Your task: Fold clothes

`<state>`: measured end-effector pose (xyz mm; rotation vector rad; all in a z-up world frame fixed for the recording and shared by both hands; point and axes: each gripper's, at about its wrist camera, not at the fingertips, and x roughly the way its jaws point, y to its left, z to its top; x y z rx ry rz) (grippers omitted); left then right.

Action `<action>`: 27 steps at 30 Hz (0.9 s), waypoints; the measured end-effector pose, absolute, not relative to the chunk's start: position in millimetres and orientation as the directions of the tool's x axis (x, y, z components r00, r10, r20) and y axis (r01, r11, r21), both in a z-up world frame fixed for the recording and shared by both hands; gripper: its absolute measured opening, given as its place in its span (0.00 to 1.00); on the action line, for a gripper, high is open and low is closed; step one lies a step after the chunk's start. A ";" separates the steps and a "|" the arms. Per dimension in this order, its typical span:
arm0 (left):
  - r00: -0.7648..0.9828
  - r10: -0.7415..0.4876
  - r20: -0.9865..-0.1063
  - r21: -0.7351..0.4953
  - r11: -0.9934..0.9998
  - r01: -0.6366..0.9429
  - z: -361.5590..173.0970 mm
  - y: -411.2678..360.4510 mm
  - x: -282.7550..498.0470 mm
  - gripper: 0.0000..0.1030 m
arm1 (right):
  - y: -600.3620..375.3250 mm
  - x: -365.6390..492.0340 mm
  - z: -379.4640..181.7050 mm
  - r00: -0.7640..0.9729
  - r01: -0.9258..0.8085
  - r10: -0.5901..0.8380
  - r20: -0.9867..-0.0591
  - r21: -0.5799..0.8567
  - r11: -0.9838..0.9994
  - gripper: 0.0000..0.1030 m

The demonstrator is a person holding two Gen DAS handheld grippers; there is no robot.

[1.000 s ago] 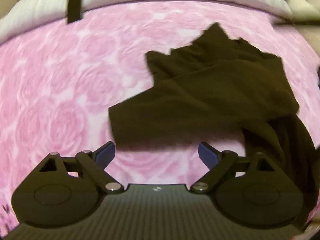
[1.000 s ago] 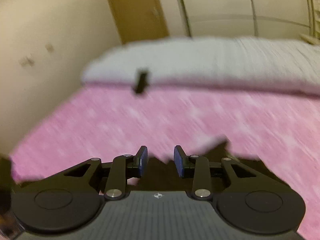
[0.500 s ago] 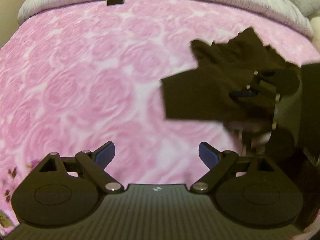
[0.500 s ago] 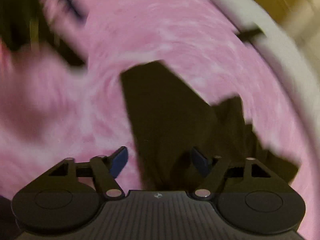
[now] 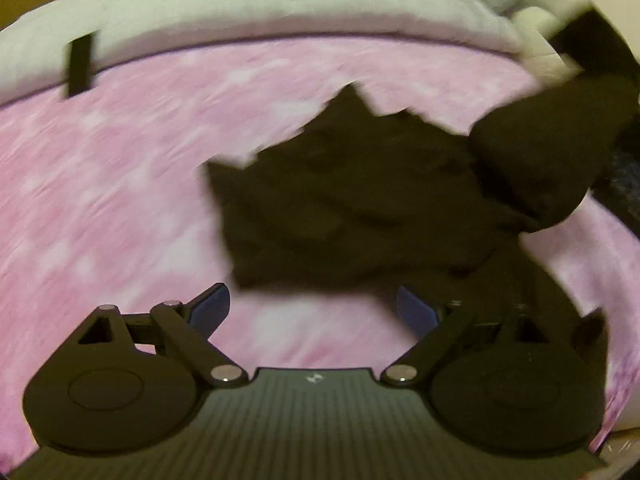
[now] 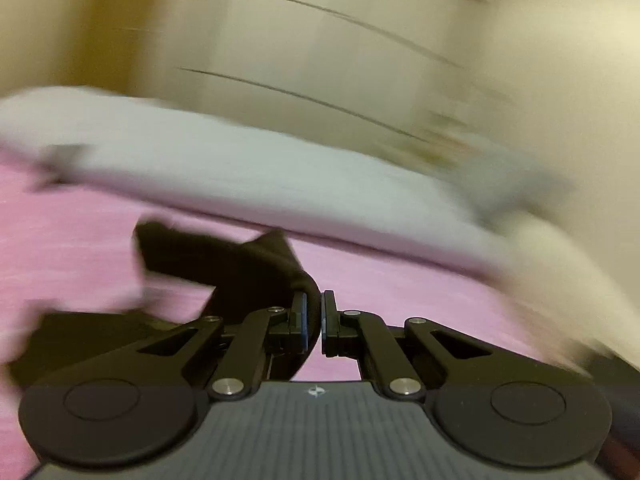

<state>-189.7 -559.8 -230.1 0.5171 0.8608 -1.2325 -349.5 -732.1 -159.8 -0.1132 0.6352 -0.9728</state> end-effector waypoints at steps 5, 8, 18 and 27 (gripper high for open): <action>0.102 -0.579 -0.809 0.016 0.153 0.988 -246.5 -613.8 -215.7 0.88 | -811.4 -432.8 -192.0 0.031 0.834 -0.863 -0.504 -0.463 0.300 0.16; 0.130 -0.551 -0.824 0.040 0.172 0.984 -248.6 -617.3 -210.5 0.88 | -813.0 -445.0 -211.3 0.033 0.846 -0.827 -0.561 -0.425 0.322 0.25; 0.185 -0.483 -0.856 0.076 0.237 0.969 -240.4 -597.2 -206.2 0.89 | -752.1 -332.2 -297.9 0.630 0.572 -0.150 -0.762 0.325 0.753 0.44; 0.104 -0.519 -0.848 0.011 0.179 0.984 -246.6 -556.5 -201.6 0.89 | -766.5 -264.4 -351.0 0.566 0.631 -0.041 -0.824 0.400 0.664 0.08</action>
